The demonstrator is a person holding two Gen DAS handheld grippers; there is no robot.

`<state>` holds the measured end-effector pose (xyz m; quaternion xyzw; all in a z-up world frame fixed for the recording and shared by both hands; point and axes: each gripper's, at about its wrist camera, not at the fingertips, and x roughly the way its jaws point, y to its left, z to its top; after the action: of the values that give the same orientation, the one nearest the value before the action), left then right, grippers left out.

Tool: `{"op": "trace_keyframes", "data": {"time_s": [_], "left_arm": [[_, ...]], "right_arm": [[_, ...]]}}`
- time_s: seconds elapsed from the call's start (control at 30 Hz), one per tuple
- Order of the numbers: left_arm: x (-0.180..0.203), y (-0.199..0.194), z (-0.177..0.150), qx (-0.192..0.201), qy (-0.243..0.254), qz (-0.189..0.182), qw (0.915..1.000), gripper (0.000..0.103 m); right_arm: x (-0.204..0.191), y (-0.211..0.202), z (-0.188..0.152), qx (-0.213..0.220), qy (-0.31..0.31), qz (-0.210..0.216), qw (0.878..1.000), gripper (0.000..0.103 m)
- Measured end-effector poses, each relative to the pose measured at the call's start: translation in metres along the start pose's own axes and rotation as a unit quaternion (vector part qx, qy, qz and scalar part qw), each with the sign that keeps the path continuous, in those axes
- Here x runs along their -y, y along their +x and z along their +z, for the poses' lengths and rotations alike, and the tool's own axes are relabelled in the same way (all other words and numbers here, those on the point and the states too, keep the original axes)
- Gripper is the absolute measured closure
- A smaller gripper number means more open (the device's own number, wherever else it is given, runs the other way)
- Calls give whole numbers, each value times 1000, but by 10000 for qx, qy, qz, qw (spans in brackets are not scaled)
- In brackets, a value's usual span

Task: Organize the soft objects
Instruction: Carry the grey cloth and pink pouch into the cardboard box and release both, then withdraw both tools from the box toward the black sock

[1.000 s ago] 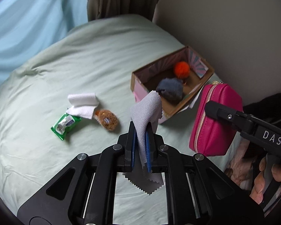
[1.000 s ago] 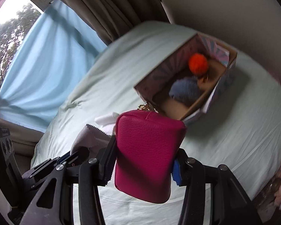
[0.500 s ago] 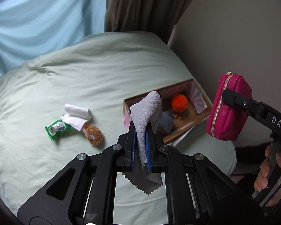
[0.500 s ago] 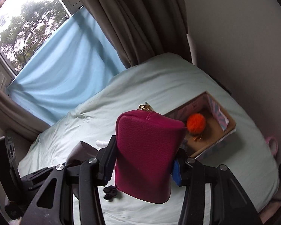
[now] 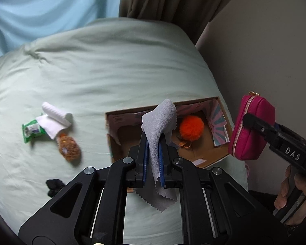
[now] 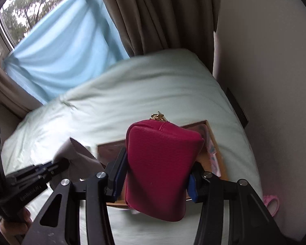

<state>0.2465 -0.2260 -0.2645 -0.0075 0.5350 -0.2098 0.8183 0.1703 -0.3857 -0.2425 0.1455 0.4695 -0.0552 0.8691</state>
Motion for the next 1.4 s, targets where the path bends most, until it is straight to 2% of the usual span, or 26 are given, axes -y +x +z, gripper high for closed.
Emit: {"op": "trace_keyframes", "data": {"time_s": [0.2,0.37,0.5,0.63,0.67,0.7,0.73,0.77,0.8,0.9,1.1,1.4], "left_arm": [[25,59,12,-327,92,6,9994,95],[42,102,22,-583,146,116,9981,95],[44,123,22,-729,157,172,9971,95],[44,129,25,-747,238,267,9966,95],[43,127,25,-721,255,290,9966,93],[43,126,26,-718,261,292,9967,76],[42,124,26,-723,257,334,9965,33],[41,121,26,-680,249,445,9964,10],[40,115,24,-517,240,551,9969,0],[32,109,21,-551,122,451,9974,1],[29,97,8,-609,144,634,9960,0],[24,47,-1,-277,173,643,9974,1]], "right_arm": [[35,45,-3,-375,-281,-193,9987,58],[55,73,-6,-617,-419,-170,9971,58],[60,91,-12,-768,-590,-124,9952,58],[56,98,-20,-673,-833,-60,9942,57],[56,100,-22,-653,-881,5,9940,54],[54,101,-24,-652,-945,57,9934,47],[52,100,-26,-622,-1037,84,9926,40],[51,101,-29,-579,-1085,96,9924,19],[49,99,-30,-506,-1131,121,9922,2],[47,93,-34,-394,-1231,115,9915,0],[46,80,-37,-336,-1182,219,9922,0],[28,46,-34,-67,-1308,89,9914,0]]}}
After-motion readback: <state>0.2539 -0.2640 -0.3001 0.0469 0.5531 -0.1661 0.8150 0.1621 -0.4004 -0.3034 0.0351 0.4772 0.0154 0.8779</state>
